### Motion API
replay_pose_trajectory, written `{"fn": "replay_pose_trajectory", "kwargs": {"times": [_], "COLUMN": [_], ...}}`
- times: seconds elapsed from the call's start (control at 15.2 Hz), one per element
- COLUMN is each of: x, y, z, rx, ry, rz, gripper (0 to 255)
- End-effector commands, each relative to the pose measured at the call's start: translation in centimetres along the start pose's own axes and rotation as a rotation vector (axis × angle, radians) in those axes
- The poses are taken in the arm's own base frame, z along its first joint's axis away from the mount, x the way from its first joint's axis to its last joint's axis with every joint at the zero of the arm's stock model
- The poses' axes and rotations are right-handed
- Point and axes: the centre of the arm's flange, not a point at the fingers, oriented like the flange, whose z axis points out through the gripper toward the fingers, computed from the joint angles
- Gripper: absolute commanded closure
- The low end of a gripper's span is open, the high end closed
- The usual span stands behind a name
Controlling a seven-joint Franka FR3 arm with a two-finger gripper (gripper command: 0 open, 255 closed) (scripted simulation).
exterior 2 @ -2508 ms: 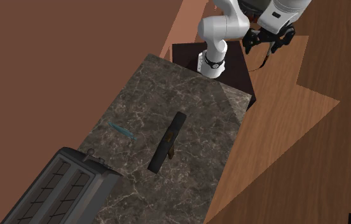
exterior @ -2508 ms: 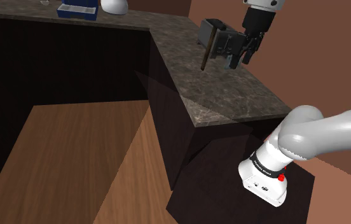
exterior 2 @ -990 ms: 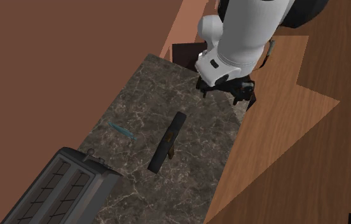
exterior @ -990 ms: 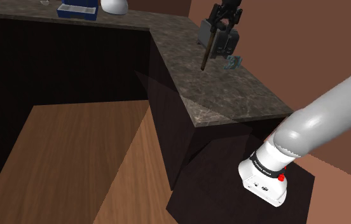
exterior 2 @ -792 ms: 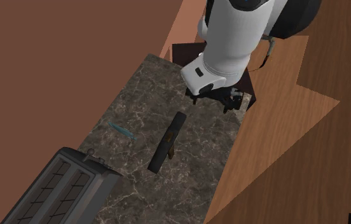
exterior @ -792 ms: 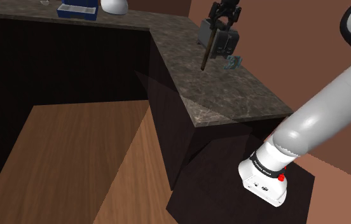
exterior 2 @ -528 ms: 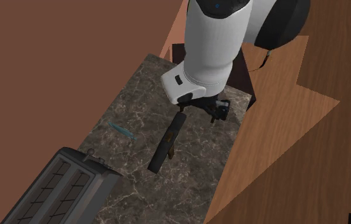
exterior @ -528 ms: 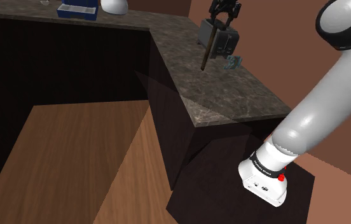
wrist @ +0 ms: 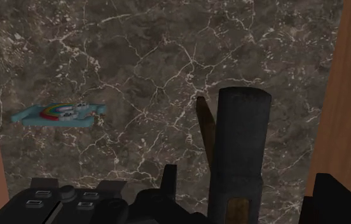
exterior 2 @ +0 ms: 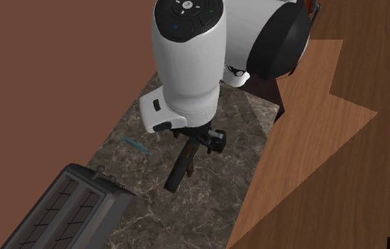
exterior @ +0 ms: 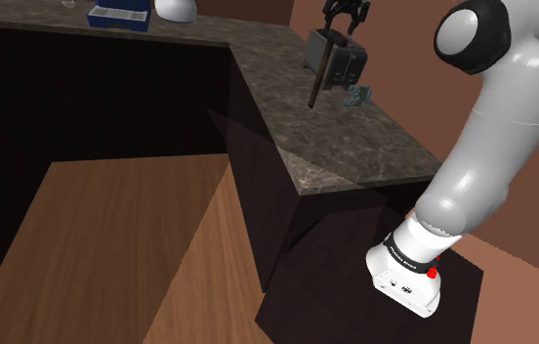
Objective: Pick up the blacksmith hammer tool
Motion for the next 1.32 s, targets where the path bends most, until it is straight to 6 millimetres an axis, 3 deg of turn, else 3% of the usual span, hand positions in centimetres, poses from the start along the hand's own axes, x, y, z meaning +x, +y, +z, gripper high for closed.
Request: {"fn": "replay_pose_trajectory", "kwargs": {"times": [0.0, 0.26, 0.4, 0.46, 1.06, 1.25], "x": [0.1, -0.1, -0.1, -0.1, -0.1, 0.0], "y": [0.1, 0.2, 0.2, 0.2, 0.2, 0.1], "z": [0.9, 3.3, 3.3, 3.3, 3.3, 1.7], "rx": [0.000, 0.000, 0.000, 0.000, 0.000, 0.000], "ry": [0.001, 0.001, 0.001, 0.001, 0.001, 0.001], "rz": [0.002, 0.002, 0.002, 0.002, 0.002, 0.002], "gripper": [0, 0, 0, 255, 255, 255]}}
